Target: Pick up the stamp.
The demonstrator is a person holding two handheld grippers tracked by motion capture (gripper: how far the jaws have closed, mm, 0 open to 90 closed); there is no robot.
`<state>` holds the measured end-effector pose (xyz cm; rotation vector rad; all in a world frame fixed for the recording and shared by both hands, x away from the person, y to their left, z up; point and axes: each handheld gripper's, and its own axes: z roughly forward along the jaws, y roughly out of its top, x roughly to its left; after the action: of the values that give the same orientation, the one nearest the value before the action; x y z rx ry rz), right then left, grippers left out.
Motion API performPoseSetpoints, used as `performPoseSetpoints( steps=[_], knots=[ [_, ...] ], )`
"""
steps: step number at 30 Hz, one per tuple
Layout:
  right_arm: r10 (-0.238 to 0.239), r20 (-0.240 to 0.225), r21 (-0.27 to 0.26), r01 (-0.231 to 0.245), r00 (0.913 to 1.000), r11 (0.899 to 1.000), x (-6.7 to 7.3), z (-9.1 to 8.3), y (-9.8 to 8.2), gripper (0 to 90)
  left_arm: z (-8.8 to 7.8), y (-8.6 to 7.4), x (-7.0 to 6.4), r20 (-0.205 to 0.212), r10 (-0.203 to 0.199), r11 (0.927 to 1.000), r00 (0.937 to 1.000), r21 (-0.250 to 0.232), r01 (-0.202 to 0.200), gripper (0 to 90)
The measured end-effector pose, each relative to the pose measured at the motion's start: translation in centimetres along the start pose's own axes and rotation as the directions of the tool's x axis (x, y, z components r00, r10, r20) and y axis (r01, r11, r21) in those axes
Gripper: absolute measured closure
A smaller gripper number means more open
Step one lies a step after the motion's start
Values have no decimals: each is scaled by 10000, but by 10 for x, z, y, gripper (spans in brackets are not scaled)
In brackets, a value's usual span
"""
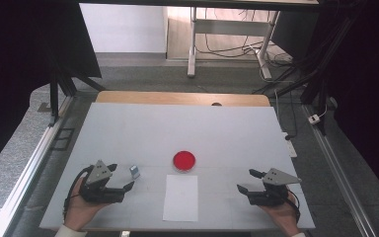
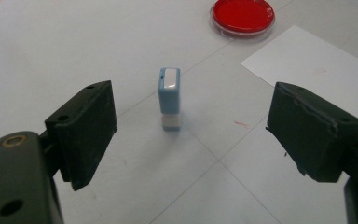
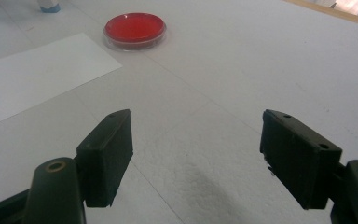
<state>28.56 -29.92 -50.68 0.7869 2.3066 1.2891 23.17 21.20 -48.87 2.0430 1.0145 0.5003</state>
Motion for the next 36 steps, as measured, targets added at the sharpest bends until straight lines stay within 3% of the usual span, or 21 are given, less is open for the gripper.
performPoseSetpoints(
  steps=[17, 22, 25, 29, 32, 36],
  knots=[
    [0, 153, 141, -2, 9999, 9999, 0, 2, -2, 249, 15, 26, 8, 212, 194, 9997, 9996, 155, -197, 187],
    [125, 138, 31, -126, 9998, 9999, -1, 1, -2, 250, 26, 34, 12, 566, 529, 9966, 9970, 604, -563, 197],
    [96, 171, 106, -98, 9998, 9999, -1, 1, -2, 250, 34, 38, 18, 647, 516, 9946, 9966, 869, -571, 204],
    [87, 174, 175, -90, 9998, 9998, -1, 1, -3, 250, 40, 39, 22, 715, 432, 9936, 9965, 1009, -503, 211],
    [50, 154, 186, -53, 9999, 9998, -1, 1, -3, 250, 42, 36, 21, 743, 651, 9901, 9951, 1197, -737, 218],
    [-5, 288, 215, -2, 9996, 9998, 0, 1, -4, 252, 43, 28, 23, 600, 529, 9892, 9968, 1337, -605, 282]
  ],
)
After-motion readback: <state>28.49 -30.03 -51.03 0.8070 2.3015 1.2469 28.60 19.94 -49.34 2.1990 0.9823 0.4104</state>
